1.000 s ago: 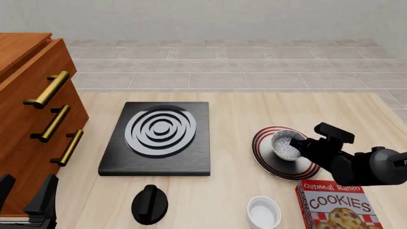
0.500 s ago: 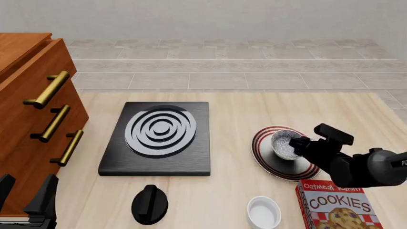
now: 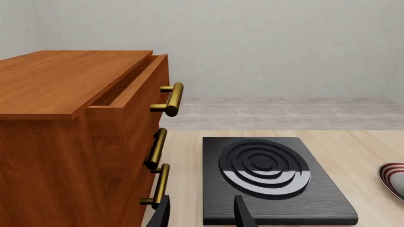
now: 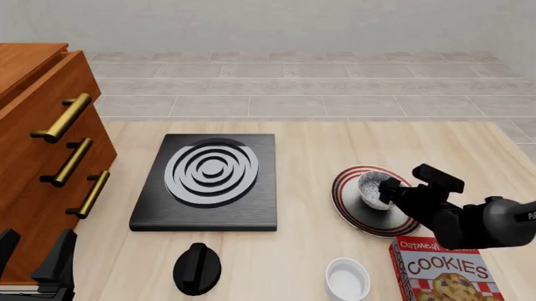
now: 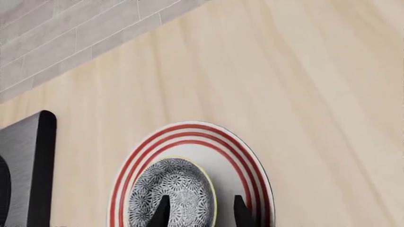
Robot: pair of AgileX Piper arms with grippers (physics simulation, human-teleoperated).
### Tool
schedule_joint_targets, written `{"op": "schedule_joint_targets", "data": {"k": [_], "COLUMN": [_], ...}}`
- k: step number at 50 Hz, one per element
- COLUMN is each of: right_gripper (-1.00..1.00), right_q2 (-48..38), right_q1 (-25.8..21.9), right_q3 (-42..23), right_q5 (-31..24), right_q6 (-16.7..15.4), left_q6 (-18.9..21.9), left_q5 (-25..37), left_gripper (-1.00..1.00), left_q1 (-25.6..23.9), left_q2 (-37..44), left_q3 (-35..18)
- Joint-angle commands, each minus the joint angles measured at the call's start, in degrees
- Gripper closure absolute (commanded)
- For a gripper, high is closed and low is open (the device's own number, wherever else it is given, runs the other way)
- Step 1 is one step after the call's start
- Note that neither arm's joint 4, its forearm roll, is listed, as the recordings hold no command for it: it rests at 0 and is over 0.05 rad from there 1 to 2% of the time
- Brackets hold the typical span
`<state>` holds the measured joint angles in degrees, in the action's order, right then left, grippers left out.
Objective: Pick the akita bowl on the cookies box and place it on the plate.
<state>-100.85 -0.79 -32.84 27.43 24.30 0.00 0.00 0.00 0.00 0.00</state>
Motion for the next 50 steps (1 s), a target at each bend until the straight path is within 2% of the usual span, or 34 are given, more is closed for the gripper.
{"op": "schedule_joint_targets", "data": {"k": [1, 8, 15, 18, 19, 21, 23, 25, 28, 33, 35, 38, 43, 45, 48, 50], "right_gripper": [-1.0, -1.0, -1.0, -1.0, -1.0, -1.0, -1.0, -1.0, -1.0, -1.0, -1.0, -1.0, -1.0, -1.0, -1.0, -1.0], "right_q2": [2.12, 9.73, 23.83, 27.97, 32.81, 34.74, 39.18, 43.87, 49.97, 57.96, 60.87, 63.39, 69.51, 71.02, 74.52, 76.48], "right_q1": [0.57, 2.89, 5.29, 4.88, 5.02, 4.93, 5.18, 4.54, 4.17, 2.39, 3.14, 1.76, 0.91, 0.43, 0.19, 0.66], "right_q3": [0.34, 1.22, 1.44, 1.4, 0.89, 0.67, -0.18, -0.6, -2.19, -2.87, -3.29, -3.68, -4.07, -4.36, -5.7, -5.93], "right_q5": [-0.87, -4.75, -13.28, -15.82, -19.17, -20.58, -24.05, -27.14, -31.99, -36.94, -38.45, -40.17, -42.93, -43.79, -45.79, -46.53], "right_q6": [0.05, -1.39, -3.71, -3.7, -4.19, -4.42, -5.62, -5.28, -7.69, -6.81, -6.95, -7.27, -5.9, -6.74, -12.03, -13.04], "left_q6": [0.0, 0.0, 0.0, 0.0, 0.0, 0.0, 0.0, 0.0, 0.0, 0.0, 0.0, 0.0, 0.0, 0.0, 0.0, 0.0], "left_q5": [0.0, 0.0, 0.0, 0.0, 0.0, 0.0, 0.0, 0.0, 0.0, 0.0, 0.0, 0.0, 0.0, 0.0, 0.0, 0.0], "left_gripper": [-1.0, -1.0, -1.0, -1.0, -1.0, -1.0, -1.0, -1.0, -1.0, -1.0, -1.0, -1.0, -1.0, -1.0, -1.0, -1.0], "left_q1": [0.0, 0.0, 0.0, 0.0, 0.0, 0.0, 0.0, 0.0, 0.0, 0.0, 0.0, 0.0, 0.0, 0.0, 0.0, 0.0], "left_q2": [0.0, 0.0, 0.0, 0.0, 0.0, 0.0, 0.0, 0.0, 0.0, 0.0, 0.0, 0.0, 0.0, 0.0, 0.0, 0.0], "left_q3": [0.0, 0.0, 0.0, 0.0, 0.0, 0.0, 0.0, 0.0, 0.0, 0.0, 0.0, 0.0, 0.0, 0.0, 0.0, 0.0]}}
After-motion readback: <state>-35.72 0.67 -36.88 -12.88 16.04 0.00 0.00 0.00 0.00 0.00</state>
